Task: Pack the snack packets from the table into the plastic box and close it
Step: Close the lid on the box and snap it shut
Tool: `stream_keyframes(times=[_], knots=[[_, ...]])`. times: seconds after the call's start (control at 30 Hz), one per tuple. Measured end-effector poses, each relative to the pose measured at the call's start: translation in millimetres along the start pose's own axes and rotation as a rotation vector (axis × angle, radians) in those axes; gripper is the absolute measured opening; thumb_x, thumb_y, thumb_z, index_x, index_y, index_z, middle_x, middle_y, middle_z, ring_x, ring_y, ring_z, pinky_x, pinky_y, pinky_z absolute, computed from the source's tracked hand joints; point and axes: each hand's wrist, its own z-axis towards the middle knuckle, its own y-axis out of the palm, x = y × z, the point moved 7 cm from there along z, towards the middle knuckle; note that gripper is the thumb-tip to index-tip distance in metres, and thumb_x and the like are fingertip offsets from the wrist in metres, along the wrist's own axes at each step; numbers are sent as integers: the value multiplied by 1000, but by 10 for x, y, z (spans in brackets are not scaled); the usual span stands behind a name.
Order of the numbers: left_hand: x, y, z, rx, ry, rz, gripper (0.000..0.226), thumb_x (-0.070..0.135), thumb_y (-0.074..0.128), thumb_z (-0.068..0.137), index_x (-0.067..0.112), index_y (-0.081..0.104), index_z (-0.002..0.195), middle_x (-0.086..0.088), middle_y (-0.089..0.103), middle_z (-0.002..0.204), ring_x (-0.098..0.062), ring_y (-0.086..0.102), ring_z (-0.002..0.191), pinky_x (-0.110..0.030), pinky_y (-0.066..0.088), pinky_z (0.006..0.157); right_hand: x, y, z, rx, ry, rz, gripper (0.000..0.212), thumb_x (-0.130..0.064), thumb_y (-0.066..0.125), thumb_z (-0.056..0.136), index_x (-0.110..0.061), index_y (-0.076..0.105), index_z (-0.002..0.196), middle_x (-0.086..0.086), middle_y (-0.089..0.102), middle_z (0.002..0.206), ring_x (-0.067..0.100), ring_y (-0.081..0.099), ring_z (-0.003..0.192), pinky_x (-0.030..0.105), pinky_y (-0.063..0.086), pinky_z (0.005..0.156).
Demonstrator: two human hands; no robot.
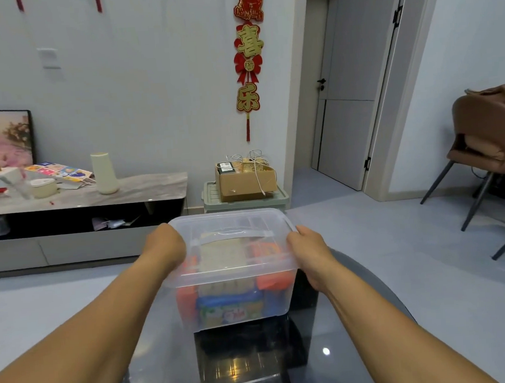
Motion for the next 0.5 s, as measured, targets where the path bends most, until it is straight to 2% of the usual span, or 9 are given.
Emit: stream_keyframes(times=[0.07, 0.17, 0.27, 0.37, 0.43, 0.5], knots=[[36, 30, -9, 25, -5, 29, 30, -1, 44, 92, -7, 54, 120, -26, 63, 119, -43, 60, 104, -39, 42, 73, -26, -16, 44, -9, -33, -94, 33, -8, 37, 91, -14, 66, 106, 11, 68, 95, 24, 61, 78, 31, 48, 62], [72, 26, -32, 52, -27, -11, 33, 2, 46, 93, -4, 50, 125, -25, 61, 122, -42, 59, 107, -40, 43, 74, -30, -44, 143, -12, -63, -197, 34, -11, 36, 91, -13, 64, 111, 12, 67, 99, 26, 60, 77, 28, 42, 55], [35, 54, -55, 16, -59, -264, 38, 8, 45, 97, -4, 46, 133, -23, 56, 128, -40, 58, 107, -37, 43, 75, -34, -97, 203, -18, -44, -239, 33, -13, 36, 91, -13, 63, 111, 13, 66, 97, 28, 59, 74, 27, 42, 54], [-91, 153, -94, -70, -172, -560, 51, 25, 49, 99, -4, 44, 141, -20, 56, 130, -35, 58, 100, -35, 44, 77, -14, -105, 225, -26, -27, -202, 34, -11, 36, 90, -13, 65, 108, 13, 66, 91, 27, 58, 70, 29, 42, 54], [-99, 202, -94, -107, -204, -578, 52, 30, 47, 101, -5, 45, 139, -22, 58, 129, -34, 57, 97, -35, 43, 77, -5, -107, 230, -28, -30, -176, 34, -9, 36, 90, -13, 65, 108, 12, 66, 88, 26, 57, 66, 28, 41, 50], [-53, 186, -82, -107, -189, -496, 49, 28, 42, 104, -6, 44, 138, -24, 56, 130, -36, 56, 100, -36, 42, 78, 4, -93, 231, -29, -29, -172, 34, -9, 36, 91, -13, 65, 108, 11, 65, 87, 26, 57, 66, 27, 41, 49]])
